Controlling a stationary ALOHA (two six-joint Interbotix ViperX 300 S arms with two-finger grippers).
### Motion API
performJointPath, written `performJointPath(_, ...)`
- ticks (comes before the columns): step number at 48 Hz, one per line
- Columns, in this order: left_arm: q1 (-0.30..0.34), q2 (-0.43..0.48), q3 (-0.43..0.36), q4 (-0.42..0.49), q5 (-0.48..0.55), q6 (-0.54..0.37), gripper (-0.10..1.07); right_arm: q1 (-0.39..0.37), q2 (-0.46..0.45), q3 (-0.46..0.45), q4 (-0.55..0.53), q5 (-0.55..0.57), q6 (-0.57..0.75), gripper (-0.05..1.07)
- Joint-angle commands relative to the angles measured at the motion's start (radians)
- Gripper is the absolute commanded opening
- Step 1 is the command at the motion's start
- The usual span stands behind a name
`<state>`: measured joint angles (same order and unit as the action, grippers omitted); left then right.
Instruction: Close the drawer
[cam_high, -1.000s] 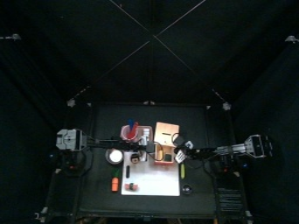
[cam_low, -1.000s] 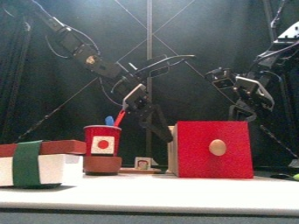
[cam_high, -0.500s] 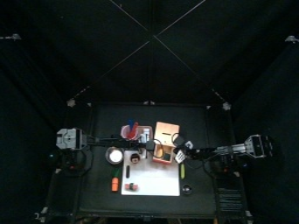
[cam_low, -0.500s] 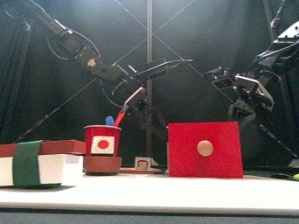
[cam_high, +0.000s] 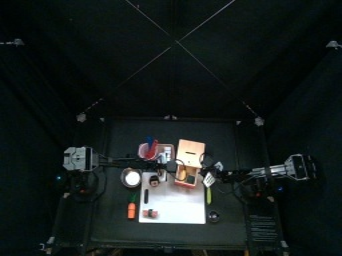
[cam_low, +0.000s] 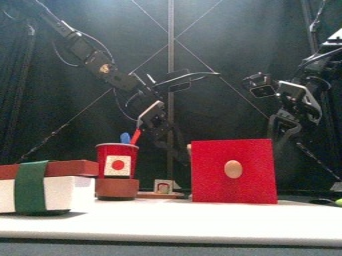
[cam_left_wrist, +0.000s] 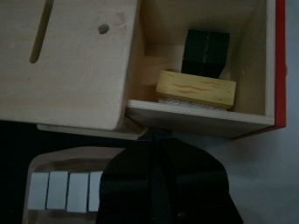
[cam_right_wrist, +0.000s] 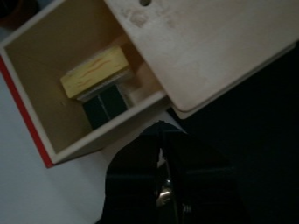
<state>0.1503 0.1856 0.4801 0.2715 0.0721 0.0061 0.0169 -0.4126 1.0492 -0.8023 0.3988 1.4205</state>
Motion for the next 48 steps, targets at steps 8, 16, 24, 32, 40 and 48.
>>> performJointPath(8,-0.002,-0.094,0.000,0.006,0.041,0.000,0.47,0.097,-0.109,0.028,0.061,0.026,0.000,0.45)
performJointPath(16,0.009,-0.147,0.015,0.054,0.052,-0.002,0.47,0.189,-0.140,0.029,0.095,0.028,0.000,0.45)
performJointPath(24,0.029,-0.169,-0.006,0.115,-0.003,-0.003,0.47,0.249,-0.124,0.011,0.130,0.023,0.002,0.45)
performJointPath(32,0.112,-0.126,-0.074,0.167,-0.186,0.002,0.47,0.278,-0.091,-0.021,0.149,0.020,0.002,0.45)
performJointPath(40,0.190,-0.028,-0.170,0.192,-0.281,0.000,0.47,0.285,-0.035,-0.057,0.167,0.020,0.002,0.45)
performJointPath(48,0.252,0.092,-0.302,0.178,-0.272,-0.002,0.47,0.302,0.020,-0.098,0.183,0.020,0.002,0.45)
